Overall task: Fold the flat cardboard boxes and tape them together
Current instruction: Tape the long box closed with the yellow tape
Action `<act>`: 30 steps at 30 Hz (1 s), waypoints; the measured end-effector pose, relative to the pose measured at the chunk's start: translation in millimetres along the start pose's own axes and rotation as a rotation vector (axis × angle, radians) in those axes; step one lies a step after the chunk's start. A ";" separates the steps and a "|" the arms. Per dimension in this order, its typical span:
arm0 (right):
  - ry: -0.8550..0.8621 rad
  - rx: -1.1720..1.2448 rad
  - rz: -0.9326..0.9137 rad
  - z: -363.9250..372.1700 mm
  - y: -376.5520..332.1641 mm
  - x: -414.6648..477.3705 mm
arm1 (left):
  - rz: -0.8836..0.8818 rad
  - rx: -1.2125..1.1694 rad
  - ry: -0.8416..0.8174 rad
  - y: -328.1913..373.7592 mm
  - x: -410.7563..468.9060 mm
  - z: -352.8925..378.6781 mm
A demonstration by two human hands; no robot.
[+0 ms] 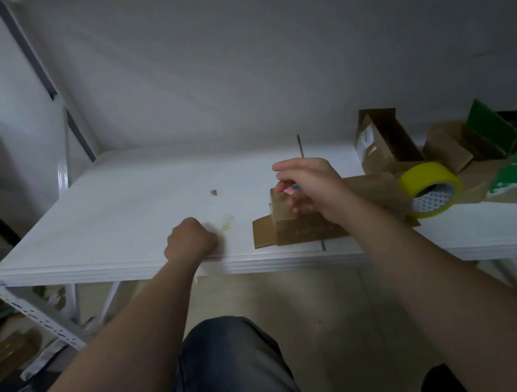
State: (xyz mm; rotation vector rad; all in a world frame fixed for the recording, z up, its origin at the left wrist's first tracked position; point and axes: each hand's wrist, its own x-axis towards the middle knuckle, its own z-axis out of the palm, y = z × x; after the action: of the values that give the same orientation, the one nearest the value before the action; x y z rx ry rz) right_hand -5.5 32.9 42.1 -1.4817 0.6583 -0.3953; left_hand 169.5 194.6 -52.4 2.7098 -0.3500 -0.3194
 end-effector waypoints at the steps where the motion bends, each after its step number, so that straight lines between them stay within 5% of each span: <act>1: 0.002 -0.006 0.001 0.9 1.3 1.9 | 0.004 -0.018 -0.002 -1.6 2.6 1.3; 12: 0.015 -0.062 -0.001 6.2 12.4 11.0 | 0.045 -0.218 -0.040 6.4 14.0 2.4; 18: 0.069 -0.057 -0.048 -7.5 9.7 4.0 | 0.209 -0.004 -0.017 26.3 -3.4 1.5; 23: 0.177 -0.139 -0.121 -35.7 7.7 -3.9 | 0.295 -0.098 0.093 59.5 -25.8 -12.2; 30: 0.427 -0.377 -0.280 -97.8 16.0 -16.4 | 0.637 -0.171 0.162 132.4 -71.1 -3.3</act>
State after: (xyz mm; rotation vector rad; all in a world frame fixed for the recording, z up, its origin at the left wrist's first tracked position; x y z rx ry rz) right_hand -81.4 -32.1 32.4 -1.8779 0.9001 -0.8556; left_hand 77.2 97.7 16.2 2.2853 -1.0420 0.0517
